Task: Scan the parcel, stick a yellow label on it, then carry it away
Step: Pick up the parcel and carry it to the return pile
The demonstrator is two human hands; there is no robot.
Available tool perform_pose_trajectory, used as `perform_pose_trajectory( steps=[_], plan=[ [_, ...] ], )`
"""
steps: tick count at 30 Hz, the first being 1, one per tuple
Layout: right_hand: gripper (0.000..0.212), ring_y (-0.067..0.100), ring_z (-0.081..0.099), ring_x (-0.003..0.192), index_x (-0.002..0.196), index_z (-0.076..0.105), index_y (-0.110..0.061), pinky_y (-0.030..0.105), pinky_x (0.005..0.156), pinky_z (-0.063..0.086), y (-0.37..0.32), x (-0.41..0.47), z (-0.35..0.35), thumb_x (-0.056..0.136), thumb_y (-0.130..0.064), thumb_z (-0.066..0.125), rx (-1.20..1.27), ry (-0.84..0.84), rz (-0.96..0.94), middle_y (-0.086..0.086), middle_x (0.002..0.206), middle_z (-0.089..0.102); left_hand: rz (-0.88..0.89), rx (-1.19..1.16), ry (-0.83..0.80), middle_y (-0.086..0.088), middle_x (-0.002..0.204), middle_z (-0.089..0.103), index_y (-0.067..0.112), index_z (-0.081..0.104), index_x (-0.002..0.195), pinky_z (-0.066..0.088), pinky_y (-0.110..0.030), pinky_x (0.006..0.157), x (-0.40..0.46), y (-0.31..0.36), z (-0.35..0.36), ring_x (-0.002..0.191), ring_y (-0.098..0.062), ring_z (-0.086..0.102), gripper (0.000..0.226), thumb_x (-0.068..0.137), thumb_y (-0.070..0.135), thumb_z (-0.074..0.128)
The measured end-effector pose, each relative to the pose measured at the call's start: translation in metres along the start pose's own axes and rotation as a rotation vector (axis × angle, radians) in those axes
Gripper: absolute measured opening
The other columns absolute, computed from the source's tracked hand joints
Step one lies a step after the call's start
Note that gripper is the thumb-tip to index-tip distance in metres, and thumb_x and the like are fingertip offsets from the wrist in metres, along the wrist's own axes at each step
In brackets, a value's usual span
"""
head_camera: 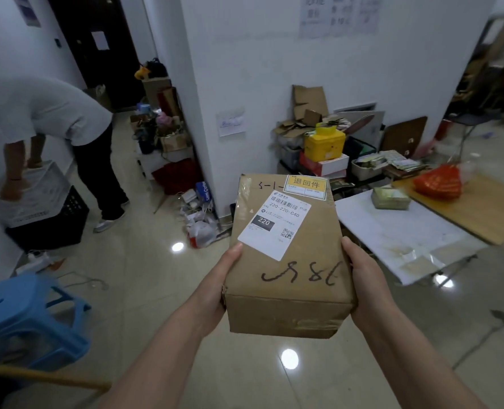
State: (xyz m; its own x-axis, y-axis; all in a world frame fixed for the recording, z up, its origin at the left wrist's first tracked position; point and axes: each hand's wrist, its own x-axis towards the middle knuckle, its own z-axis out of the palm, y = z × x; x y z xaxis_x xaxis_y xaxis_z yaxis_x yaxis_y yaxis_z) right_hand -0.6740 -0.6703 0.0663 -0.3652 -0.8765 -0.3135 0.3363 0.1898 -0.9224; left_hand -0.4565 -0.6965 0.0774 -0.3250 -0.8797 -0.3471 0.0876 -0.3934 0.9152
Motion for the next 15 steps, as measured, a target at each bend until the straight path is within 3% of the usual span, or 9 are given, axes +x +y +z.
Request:
perform_pose_trajectory(
  steps=[7, 10, 15],
  plan=[
    [0.041, 0.032, 0.07, 0.095, 0.111, 0.064, -0.023, 0.057, 0.087, 0.054, -0.015, 0.082, 0.04, 0.081, -0.048, 0.052, 0.015, 0.024, -0.034, 0.012, 0.106, 0.073, -0.003, 0.041, -0.025, -0.003, 0.111, 0.074, 0.027, 0.067, 0.115, 0.043, -0.042, 0.104, 0.083, 0.036, -0.024, 0.107, -0.023, 0.067, 0.038, 0.092, 0.048, 0.047],
    [0.05, 0.031, 0.071, 0.092, 0.115, 0.062, -0.019, 0.055, 0.083, 0.056, -0.021, 0.117, 0.066, 0.078, -0.052, 0.053, -0.017, 0.053, -0.034, 0.013, 0.104, 0.073, 0.008, 0.055, -0.043, -0.003, 0.108, 0.075, 0.027, 0.068, 0.112, 0.047, -0.039, 0.097, 0.118, 0.061, -0.044, 0.104, -0.023, 0.069, 0.036, 0.091, 0.048, 0.048],
    [0.041, 0.031, 0.07, 0.091, 0.112, 0.062, -0.014, 0.045, 0.076, 0.058, -0.035, 0.175, 0.09, 0.086, -0.045, 0.053, -0.013, 0.112, -0.052, 0.014, 0.102, 0.072, 0.018, 0.071, -0.048, 0.0, 0.104, 0.076, 0.028, 0.068, 0.11, 0.049, -0.035, 0.087, 0.181, 0.093, -0.06, 0.098, -0.019, 0.07, 0.035, 0.088, 0.049, 0.051]
  ],
)
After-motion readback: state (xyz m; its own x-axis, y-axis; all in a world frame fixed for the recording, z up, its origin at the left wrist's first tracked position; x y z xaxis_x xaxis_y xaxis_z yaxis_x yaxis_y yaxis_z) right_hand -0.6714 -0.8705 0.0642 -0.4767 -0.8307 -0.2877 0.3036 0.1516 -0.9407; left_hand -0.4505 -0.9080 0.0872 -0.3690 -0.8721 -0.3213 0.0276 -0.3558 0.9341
